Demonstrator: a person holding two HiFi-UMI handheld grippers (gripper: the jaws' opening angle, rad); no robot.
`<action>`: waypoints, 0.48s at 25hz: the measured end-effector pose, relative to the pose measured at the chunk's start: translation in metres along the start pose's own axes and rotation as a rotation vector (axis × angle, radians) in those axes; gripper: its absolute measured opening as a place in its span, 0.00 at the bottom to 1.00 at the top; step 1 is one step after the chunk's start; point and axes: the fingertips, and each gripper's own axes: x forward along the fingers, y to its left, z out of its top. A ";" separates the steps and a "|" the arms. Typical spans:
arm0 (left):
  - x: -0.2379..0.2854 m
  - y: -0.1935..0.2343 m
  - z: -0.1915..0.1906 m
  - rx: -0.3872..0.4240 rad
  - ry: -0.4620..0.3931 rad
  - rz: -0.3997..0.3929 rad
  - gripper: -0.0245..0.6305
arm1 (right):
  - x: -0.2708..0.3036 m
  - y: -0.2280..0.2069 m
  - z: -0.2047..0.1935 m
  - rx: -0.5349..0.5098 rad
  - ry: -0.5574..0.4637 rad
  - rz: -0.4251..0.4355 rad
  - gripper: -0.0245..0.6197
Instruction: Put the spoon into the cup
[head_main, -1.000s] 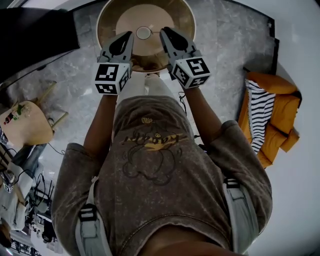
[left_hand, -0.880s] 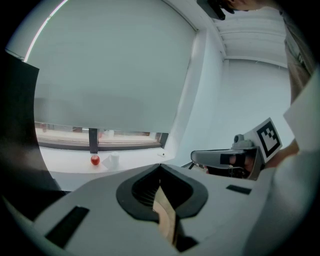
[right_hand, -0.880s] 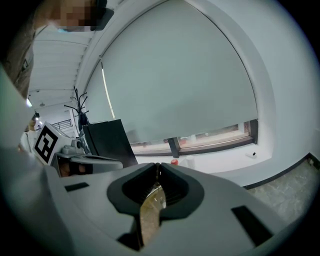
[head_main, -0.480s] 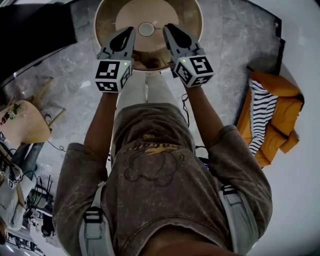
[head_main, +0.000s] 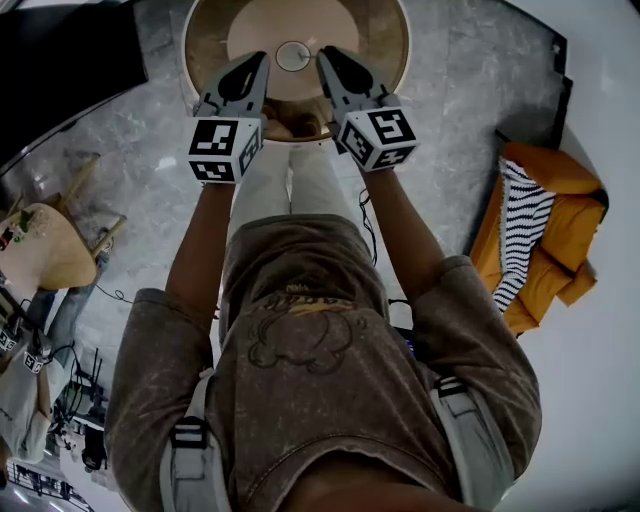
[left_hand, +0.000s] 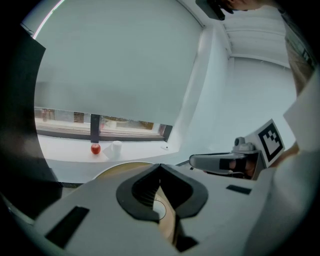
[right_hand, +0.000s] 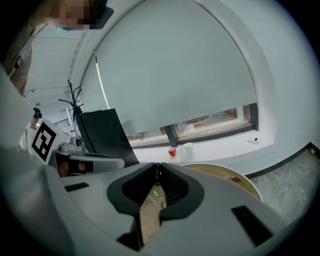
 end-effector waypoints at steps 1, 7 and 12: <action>0.000 0.000 0.000 0.001 0.002 -0.001 0.07 | 0.001 -0.001 -0.002 0.000 0.004 0.000 0.12; 0.005 0.003 0.000 -0.008 0.011 0.004 0.07 | 0.009 -0.015 -0.014 0.018 0.037 -0.020 0.12; -0.001 0.004 -0.011 -0.005 0.008 0.000 0.07 | 0.017 -0.015 -0.041 0.015 0.069 -0.026 0.12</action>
